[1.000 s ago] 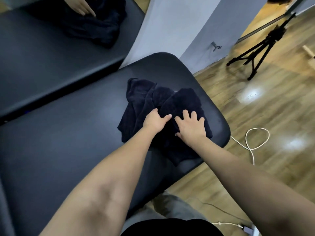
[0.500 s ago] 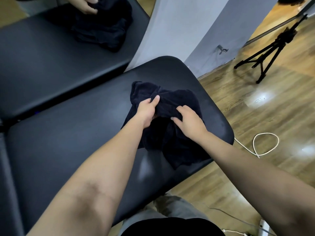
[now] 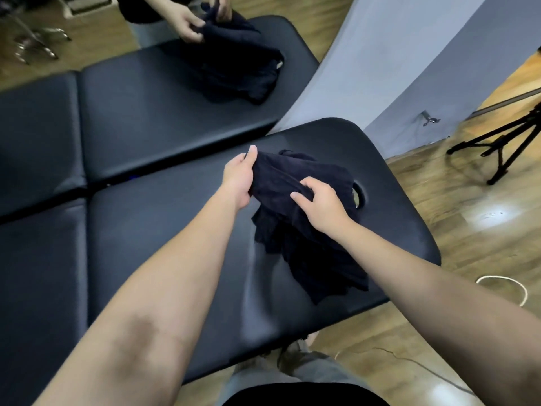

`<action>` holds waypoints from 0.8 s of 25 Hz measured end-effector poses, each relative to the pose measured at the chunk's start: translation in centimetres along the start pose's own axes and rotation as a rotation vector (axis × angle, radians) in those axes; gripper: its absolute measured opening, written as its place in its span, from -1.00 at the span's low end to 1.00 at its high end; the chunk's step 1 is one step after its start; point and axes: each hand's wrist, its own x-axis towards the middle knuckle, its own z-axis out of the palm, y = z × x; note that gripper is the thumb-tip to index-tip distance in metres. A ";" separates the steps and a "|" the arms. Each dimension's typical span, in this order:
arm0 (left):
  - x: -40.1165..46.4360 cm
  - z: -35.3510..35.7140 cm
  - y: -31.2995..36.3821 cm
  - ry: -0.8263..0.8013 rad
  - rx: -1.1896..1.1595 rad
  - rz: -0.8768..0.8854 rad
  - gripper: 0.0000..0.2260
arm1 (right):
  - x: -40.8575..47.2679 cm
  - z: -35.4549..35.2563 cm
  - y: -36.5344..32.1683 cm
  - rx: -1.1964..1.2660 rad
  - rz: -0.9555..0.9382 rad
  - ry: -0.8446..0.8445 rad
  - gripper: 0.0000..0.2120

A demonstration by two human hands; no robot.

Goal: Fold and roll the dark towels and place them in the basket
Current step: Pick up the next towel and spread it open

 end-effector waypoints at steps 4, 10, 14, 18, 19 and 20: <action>-1.9 -5.0 1.8 0.089 -0.047 0.096 -0.69 | -0.4 3.6 -4.1 0.023 -0.076 -0.040 -0.93; -6.1 -15.9 6.0 0.262 -0.171 0.239 -0.64 | -1.8 10.1 -11.1 0.023 -0.183 -0.178 -0.88; -10.2 -26.1 6.0 0.487 -0.274 0.319 -0.59 | -5.1 18.3 -16.0 0.002 -0.228 -0.292 -0.88; -13.9 -35.4 4.3 0.718 -0.358 0.370 -0.54 | -9.3 26.7 -20.7 0.050 -0.264 -0.516 -0.94; -14.9 -37.3 4.3 0.720 -0.367 0.351 -0.55 | -10.4 28.3 -21.6 0.040 -0.267 -0.571 -0.92; -15.7 -38.8 4.5 0.705 -0.377 0.330 -0.58 | -11.3 29.7 -22.2 0.023 -0.270 -0.610 -0.89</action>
